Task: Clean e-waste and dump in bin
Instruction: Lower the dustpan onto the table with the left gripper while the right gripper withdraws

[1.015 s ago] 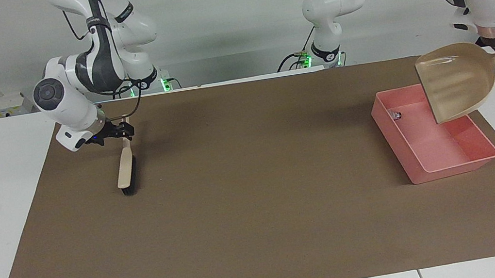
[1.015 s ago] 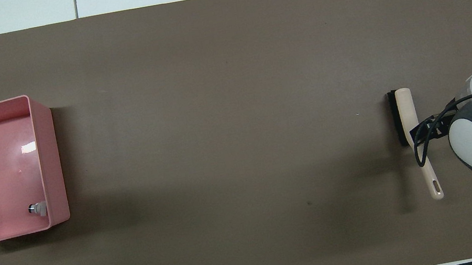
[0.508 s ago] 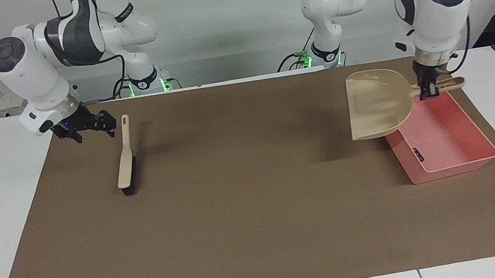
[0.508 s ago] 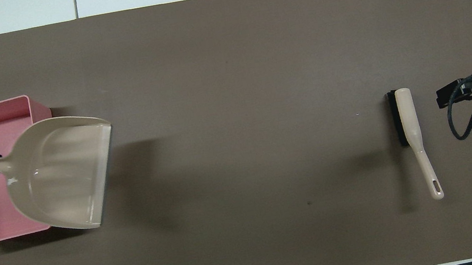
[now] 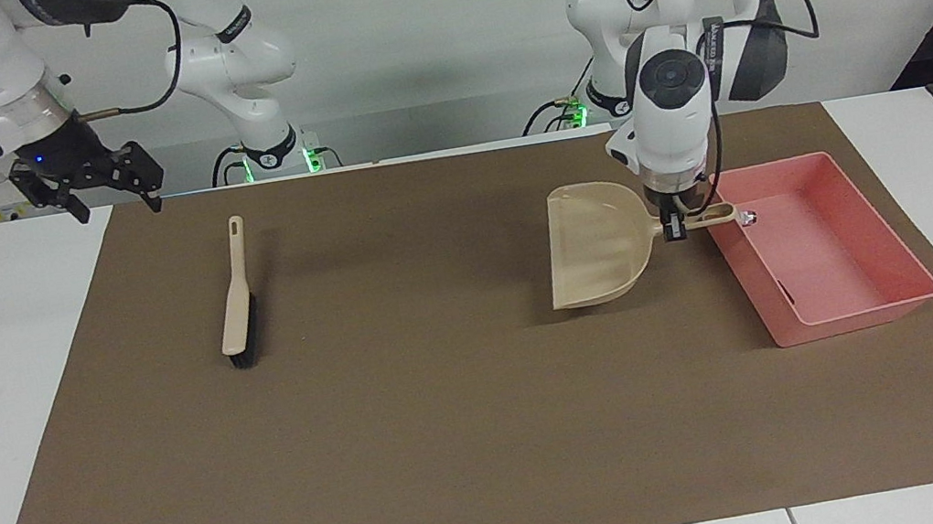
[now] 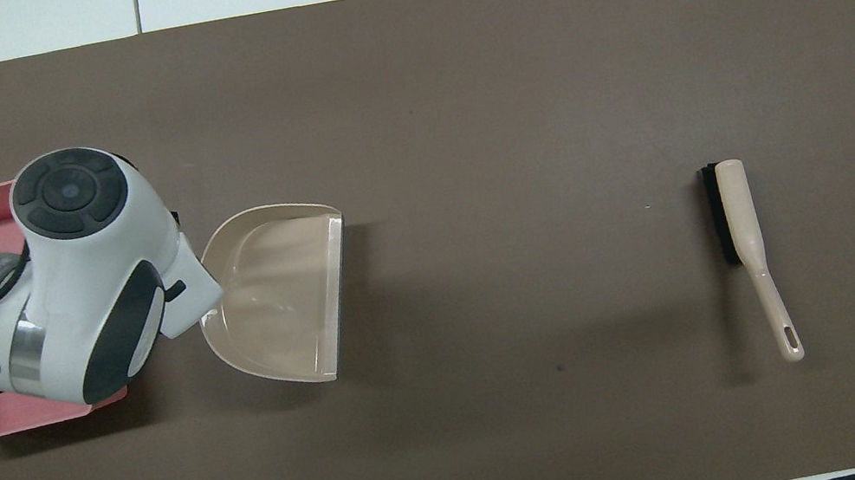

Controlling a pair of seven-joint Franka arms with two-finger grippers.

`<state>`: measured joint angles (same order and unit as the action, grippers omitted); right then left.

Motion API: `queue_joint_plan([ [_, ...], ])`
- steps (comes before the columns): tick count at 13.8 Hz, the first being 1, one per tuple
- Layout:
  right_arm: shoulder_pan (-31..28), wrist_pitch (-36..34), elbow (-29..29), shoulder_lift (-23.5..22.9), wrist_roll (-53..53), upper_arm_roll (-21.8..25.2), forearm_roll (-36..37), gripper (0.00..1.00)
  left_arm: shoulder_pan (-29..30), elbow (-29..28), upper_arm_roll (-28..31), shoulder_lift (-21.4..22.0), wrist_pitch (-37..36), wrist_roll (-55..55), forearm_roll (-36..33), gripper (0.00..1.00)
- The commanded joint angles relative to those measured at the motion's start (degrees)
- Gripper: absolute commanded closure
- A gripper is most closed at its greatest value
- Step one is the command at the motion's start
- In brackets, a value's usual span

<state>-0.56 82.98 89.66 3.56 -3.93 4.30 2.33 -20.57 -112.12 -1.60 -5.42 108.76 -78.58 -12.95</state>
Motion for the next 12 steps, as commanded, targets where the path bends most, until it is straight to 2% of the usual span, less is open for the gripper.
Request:
queue_joint_plan([
  [1, -0.67, -2.65, -5.99, -4.53, -0.64, -0.09, 2.24, 0.01, -1.14, -2.58, 0.98, 0.24, 4.43, 1.4, 0.99, 0.99],
  [3, -0.67, -3.35, -5.38, -4.62, -0.64, 0.88, 1.19, 0.01, -1.14, -2.67, 0.98, -1.34, 5.76, 2.64, 0.99, 0.99],
  [6, -0.58, -3.09, -4.59, -4.88, -0.81, 1.06, 1.27, 0.01, -1.23, -7.4, 0.98, -0.73, 12.68, 5.97, 0.99, 0.99],
  [12, -0.05, -2.56, -4.76, -4.53, -0.46, 0.71, 1.44, 0.01, -2.19, -7.94, 0.98, -2.66, 13.23, 8.61, 3.63, 0.99],
])
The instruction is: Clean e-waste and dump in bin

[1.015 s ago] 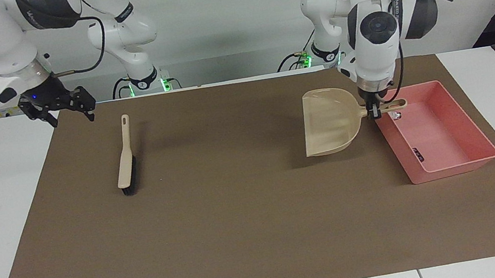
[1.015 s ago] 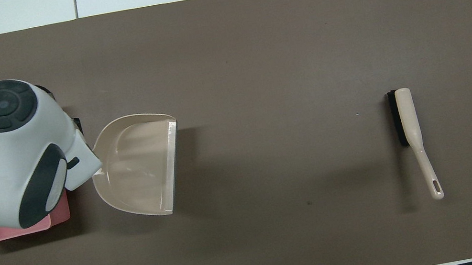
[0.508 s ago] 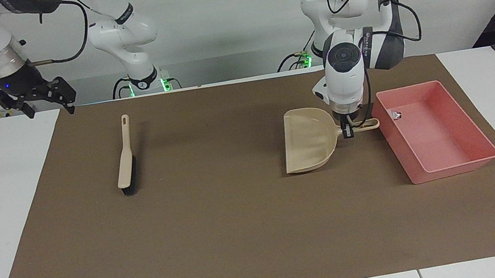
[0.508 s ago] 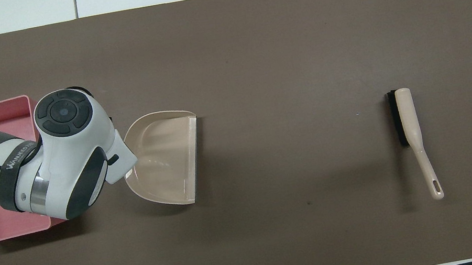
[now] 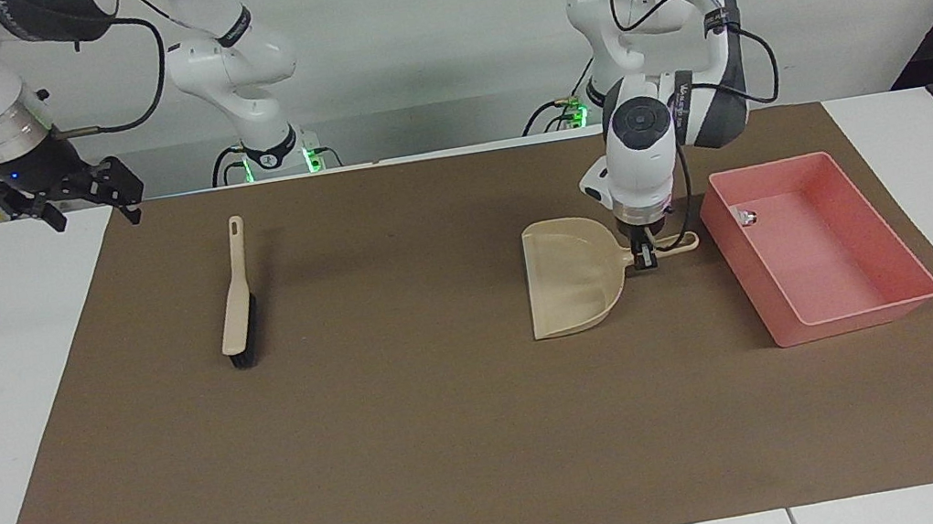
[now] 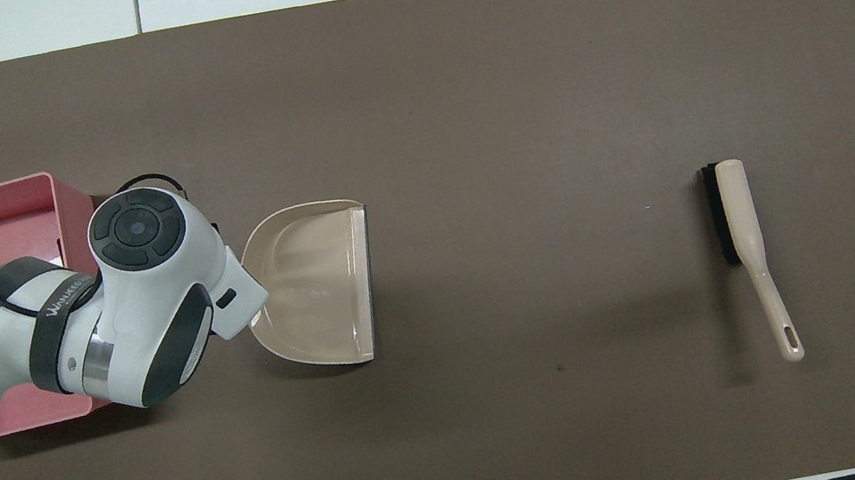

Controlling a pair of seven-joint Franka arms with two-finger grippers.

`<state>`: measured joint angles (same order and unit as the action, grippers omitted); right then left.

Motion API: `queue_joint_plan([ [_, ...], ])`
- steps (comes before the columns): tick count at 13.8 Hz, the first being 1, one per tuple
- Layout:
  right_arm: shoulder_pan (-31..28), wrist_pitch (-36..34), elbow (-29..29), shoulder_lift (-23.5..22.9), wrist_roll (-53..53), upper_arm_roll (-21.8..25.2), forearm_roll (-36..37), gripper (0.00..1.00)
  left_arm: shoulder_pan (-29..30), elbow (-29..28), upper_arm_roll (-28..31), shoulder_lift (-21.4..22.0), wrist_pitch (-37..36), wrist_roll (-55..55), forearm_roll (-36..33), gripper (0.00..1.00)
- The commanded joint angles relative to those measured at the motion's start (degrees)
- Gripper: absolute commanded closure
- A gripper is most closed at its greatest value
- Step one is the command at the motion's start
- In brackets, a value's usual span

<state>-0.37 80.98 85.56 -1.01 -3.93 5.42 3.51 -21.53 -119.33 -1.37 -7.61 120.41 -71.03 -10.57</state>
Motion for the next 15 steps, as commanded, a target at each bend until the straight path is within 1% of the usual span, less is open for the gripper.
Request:
queue_joint_plan([
  [1, -0.42, -0.39, -0.74, 0.04, -0.46, -0.41, 0.18, 0.01, -2.02, -0.81, 0.76, -0.47, 1.67, 1.24, 1.34, 0.99],
  [3, -0.6, 1.37, -0.57, 0.04, -0.64, -0.41, 0.09, 0.01, -2.11, -0.99, 0.76, -0.47, 1.76, 3.42, 1.35, 0.99],
  [6, -0.42, 1.37, -0.48, 0.13, -0.82, -0.58, -0.08, 0.01, -2.2, -1.86, 0.76, -0.38, 3.78, 5.11, 1.35, 0.99],
  [7, -0.25, 1.55, -0.48, 0.04, -0.82, -0.58, 0.0, 0.01, -2.29, -2.3, 0.85, -0.12, 3.78, 5.11, 1.35, 0.96],
  [8, -0.16, 1.46, -0.22, 0.13, -0.82, -0.67, -0.08, 0.01, -3.33, -2.31, 0.85, -0.03, 3.43, 5.28, 1.35, 0.85],
  [10, -0.33, 1.2, -0.22, 0.21, -0.9, -0.67, -0.09, 0.01, -3.87, -2.13, 0.94, 0.32, 2.82, 6.68, 1.35, 0.54],
  [11, -0.59, 0.94, -0.22, 0.22, -0.9, -0.67, -0.09, 0.01, -3.61, -2.04, 0.94, 1.1, 2.29, 9.56, 1.35, 0.39],
  [12, -0.77, 0.76, -0.13, 0.22, -0.99, -0.67, -0.09, 0.01, -3.43, -1.69, 1.11, 2.33, -0.24, 12.11, 1.35, 0.23],
  [13, -0.77, 0.76, -0.13, 0.22, -0.99, -0.67, -0.09, 0.01, -2.74, -0.99, 1.28, 3.73, -4.18, 13.45, 1.35, 0.12],
  [14, -0.6, 0.85, -0.13, 0.22, -0.9, -0.67, -0.09, 0.01, -1.6, -0.99, 1.29, 5.4, -6.3, 14.42, 1.43, 0.06],
  [15, -0.51, 0.85, -0.22, 0.22, -0.9, -0.67, -0.09, 0.01, -0.02, -1.07, 1.29, 7.16, -7.37, 15.73, 1.43, 0.05],
])
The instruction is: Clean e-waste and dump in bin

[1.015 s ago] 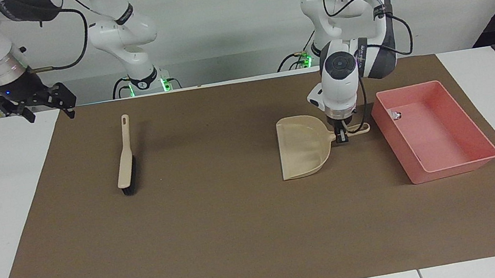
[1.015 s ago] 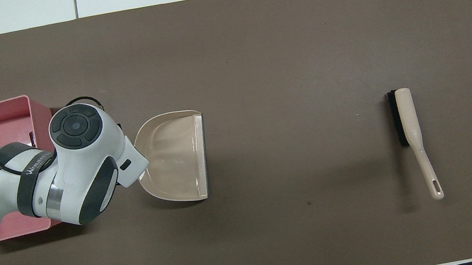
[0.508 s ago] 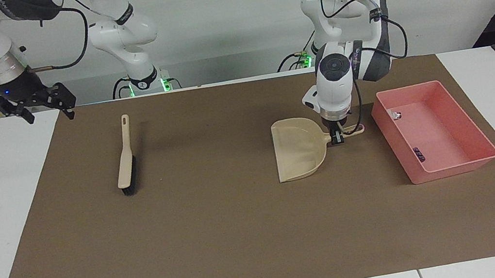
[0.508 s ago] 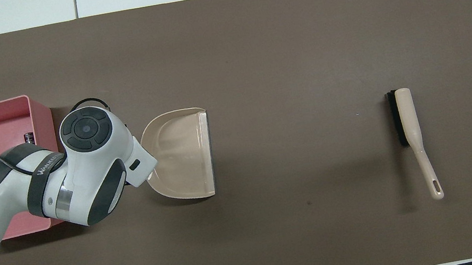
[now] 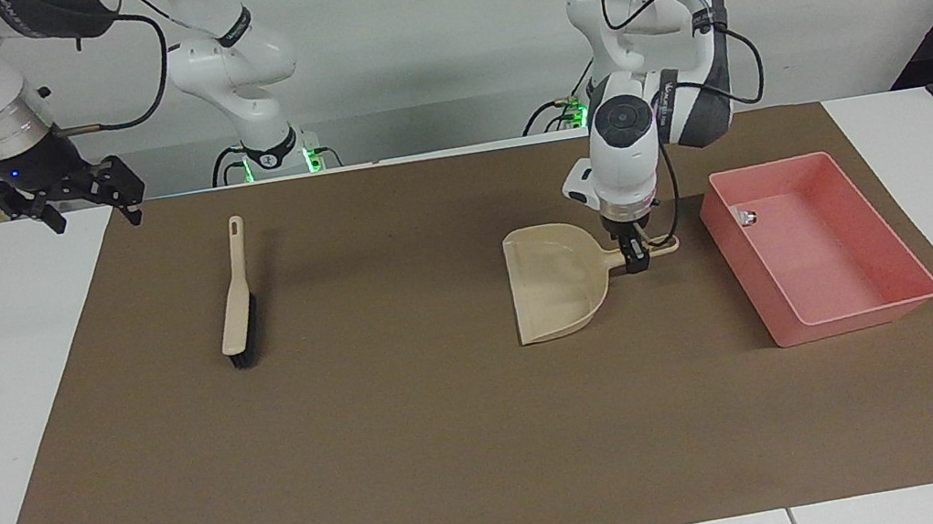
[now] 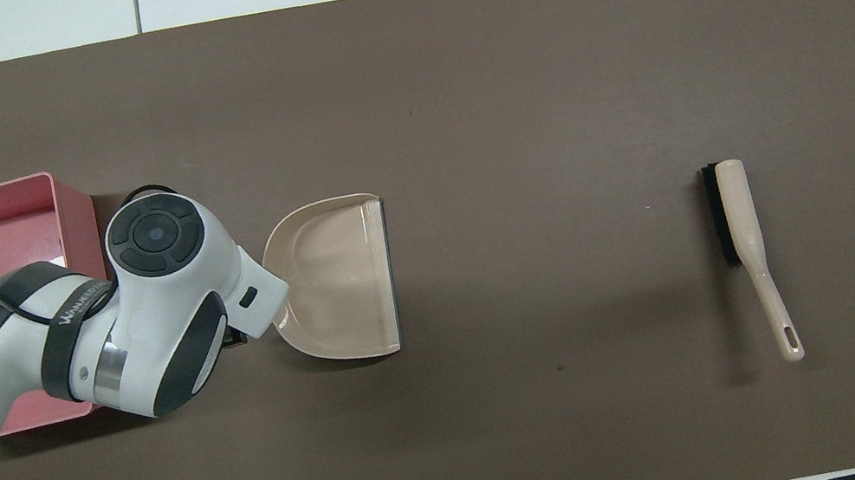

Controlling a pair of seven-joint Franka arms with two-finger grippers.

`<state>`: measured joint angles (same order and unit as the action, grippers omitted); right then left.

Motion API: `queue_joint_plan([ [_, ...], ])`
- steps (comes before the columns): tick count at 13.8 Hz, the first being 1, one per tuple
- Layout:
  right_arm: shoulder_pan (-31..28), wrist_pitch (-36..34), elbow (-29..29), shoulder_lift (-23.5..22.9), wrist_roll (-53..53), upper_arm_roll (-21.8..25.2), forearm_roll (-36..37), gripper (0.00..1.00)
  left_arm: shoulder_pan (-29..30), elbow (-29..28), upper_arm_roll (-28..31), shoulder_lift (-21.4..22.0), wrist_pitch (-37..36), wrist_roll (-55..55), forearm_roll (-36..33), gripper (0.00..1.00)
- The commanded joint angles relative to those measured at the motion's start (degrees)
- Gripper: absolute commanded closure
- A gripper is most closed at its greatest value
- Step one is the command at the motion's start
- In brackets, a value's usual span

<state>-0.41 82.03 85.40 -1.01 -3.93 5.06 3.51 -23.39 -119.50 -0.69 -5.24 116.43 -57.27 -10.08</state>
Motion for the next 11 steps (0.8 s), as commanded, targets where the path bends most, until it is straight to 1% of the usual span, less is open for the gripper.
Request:
queue_joint_plan([
  [1, -0.47, -0.2, 0.03, 0.22, -0.9, -0.31, -0.08, 0.01, 3.68, -1.26, 0.6, 6.28, -4.45, 4.25, 1.11, 0.05],
  [2, -0.47, -0.29, 0.03, 0.22, -0.99, -0.31, -0.08, 0.01, 5.27, -1.53, 0.6, 7.42, -5.41, 8.36, 1.72, 0.05],
  [3, -0.47, -0.29, 0.03, 0.22, -0.99, -0.31, -0.08, 0.01, 7.11, -1.44, 0.6, 8.13, -6.9, 14.49, 2.51, 0.02],
  [4, -0.47, -0.29, -0.05, 0.22, -0.99, -0.31, -0.08, 0.01, 8.87, -1.01, 0.6, 8.31, -7.96, 20.91, 3.31, 0.02],
  [7, -0.38, -0.29, 0.03, 0.22, -0.99, -0.31, -0.08, 0.01, 11.34, 0.04, 0.77, 8.41, -7.36, 36.82, 3.58, 0.02],
  [9, -0.47, -0.29, 0.03, 0.22, -0.99, -0.31, -0.08, 0.01, 13.97, 3.38, 0.6, 7.96, -8.49, 47.12, 4.1, 0.02],
  [10, -0.38, -0.29, 0.03, 0.22, -0.99, -0.31, -0.08, 0.01, 14.51, 5.05, 0.77, 8.14, -9.63, 48.38, 5.5, 0.02],
  [11, -0.47, -0.29, 0.03, 0.22, -0.99, -0.31, -0.08, 0.01, 15.73, 8.2, 0.86, 8.05, -11.64, 48.65, 6.99, 0.02],
])
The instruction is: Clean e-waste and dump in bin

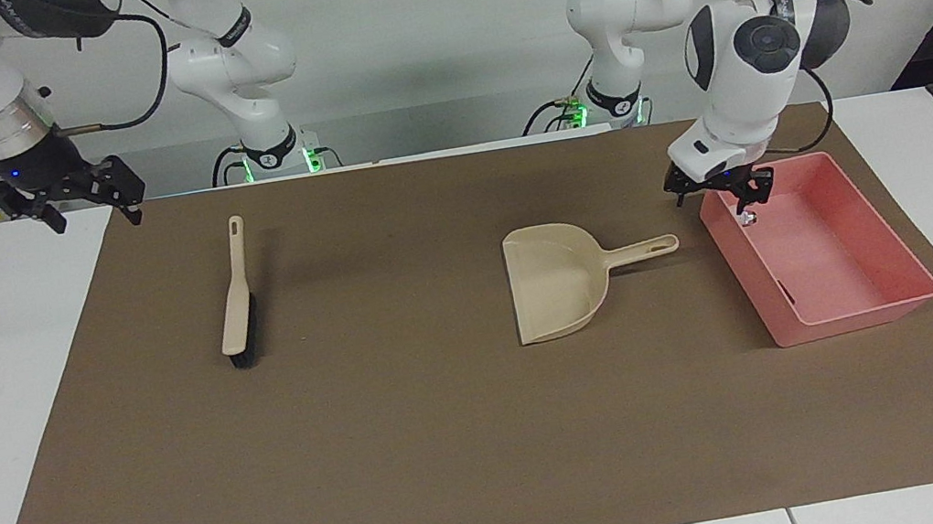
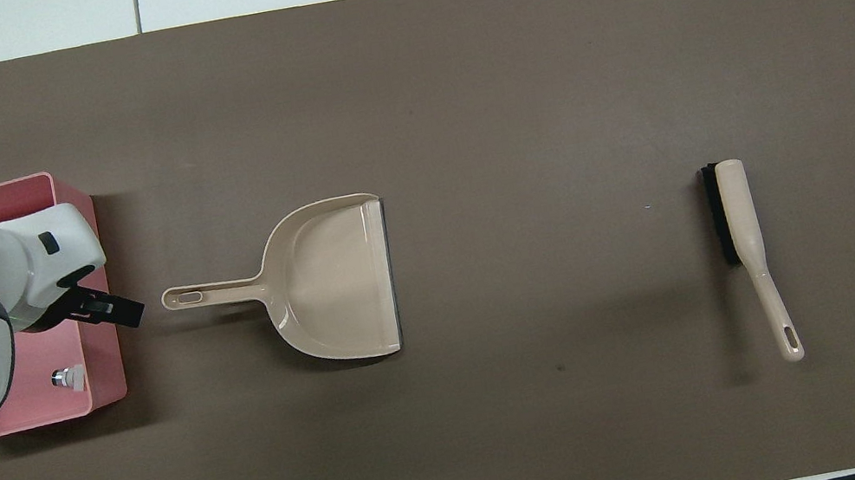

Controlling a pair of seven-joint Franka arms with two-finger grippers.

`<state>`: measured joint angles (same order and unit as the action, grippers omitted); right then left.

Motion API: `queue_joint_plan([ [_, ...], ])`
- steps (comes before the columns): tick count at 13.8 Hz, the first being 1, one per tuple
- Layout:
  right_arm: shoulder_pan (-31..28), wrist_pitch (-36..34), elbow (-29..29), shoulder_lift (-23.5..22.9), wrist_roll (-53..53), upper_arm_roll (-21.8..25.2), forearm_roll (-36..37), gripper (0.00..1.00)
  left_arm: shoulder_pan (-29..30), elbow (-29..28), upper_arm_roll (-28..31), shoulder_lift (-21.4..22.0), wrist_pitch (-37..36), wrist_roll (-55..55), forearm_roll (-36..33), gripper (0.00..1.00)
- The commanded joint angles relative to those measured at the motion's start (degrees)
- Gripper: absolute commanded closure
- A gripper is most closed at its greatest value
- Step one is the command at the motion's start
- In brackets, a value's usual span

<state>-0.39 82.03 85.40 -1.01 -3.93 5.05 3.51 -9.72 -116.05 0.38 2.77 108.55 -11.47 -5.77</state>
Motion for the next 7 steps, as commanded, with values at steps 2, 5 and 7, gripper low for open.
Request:
queue_joint_plan([
  [2, -0.49, -0.29, 0.03, 0.22, -0.99, -0.3, -0.08, 0.01, 4.79, 12.65, -0.21, -1.27, -9.82, 2.86, 5.67, 0.02],
  [5, -0.4, -0.29, 0.03, 0.22, -0.99, -0.3, -0.08, 0.01, 5.77, 25.21, -0.21, -3.99, -19.57, 2.86, 6.39, 0.02],
  [7, -0.4, -0.29, 0.03, 0.22, -0.99, -0.3, -0.08, 0.01, 5.85, 32.17, -0.12, -6.01, -26.17, 2.86, 6.3, 0.01],
])
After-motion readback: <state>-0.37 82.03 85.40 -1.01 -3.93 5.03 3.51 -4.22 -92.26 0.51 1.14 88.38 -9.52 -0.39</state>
